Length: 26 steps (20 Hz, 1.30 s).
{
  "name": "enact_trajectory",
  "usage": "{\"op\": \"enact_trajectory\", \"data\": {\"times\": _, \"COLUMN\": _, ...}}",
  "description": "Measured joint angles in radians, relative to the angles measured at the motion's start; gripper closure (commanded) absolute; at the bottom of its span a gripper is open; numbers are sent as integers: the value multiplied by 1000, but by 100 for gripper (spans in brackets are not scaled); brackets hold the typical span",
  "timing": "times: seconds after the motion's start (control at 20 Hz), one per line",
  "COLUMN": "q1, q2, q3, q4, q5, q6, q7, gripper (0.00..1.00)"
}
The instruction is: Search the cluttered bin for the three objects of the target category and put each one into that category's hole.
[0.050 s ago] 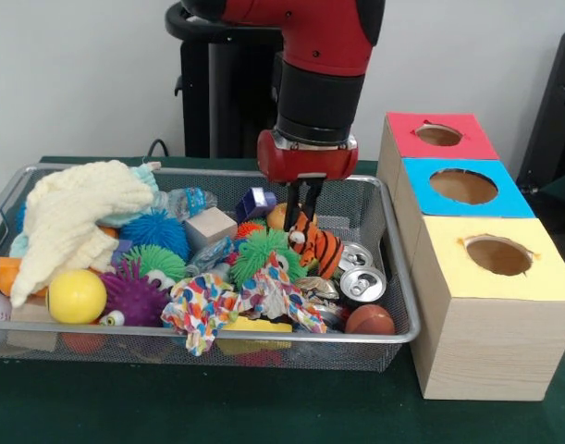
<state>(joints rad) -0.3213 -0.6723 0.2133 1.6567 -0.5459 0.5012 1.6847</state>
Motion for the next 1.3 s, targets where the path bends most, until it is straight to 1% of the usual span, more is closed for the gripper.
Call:
{"op": "enact_trajectory", "data": {"times": 0.25, "q1": 4, "q2": -48, "q3": -3, "q4": 8, "q5": 36, "q6": 0, "q7": 0, "gripper": 100}}
{"op": "enact_trajectory", "data": {"times": 0.6, "q1": 31, "q2": -130, "q3": -27, "q4": 54, "q5": 84, "q6": 0, "q7": 0, "gripper": 100}}
{"op": "enact_trajectory", "data": {"times": 0.8, "q1": 71, "q2": -185, "q3": -68, "q4": 89, "q5": 117, "q6": 1, "q7": 0, "gripper": 100}}
{"op": "enact_trajectory", "data": {"times": 0.9, "q1": 84, "q2": -201, "q3": -80, "q4": 101, "q5": 125, "q6": 4, "q7": 0, "gripper": 100}}
{"op": "enact_trajectory", "data": {"times": 1.3, "q1": 170, "q2": -300, "q3": -162, "q4": 172, "q5": 179, "q6": 40, "q7": 1, "gripper": 100}}
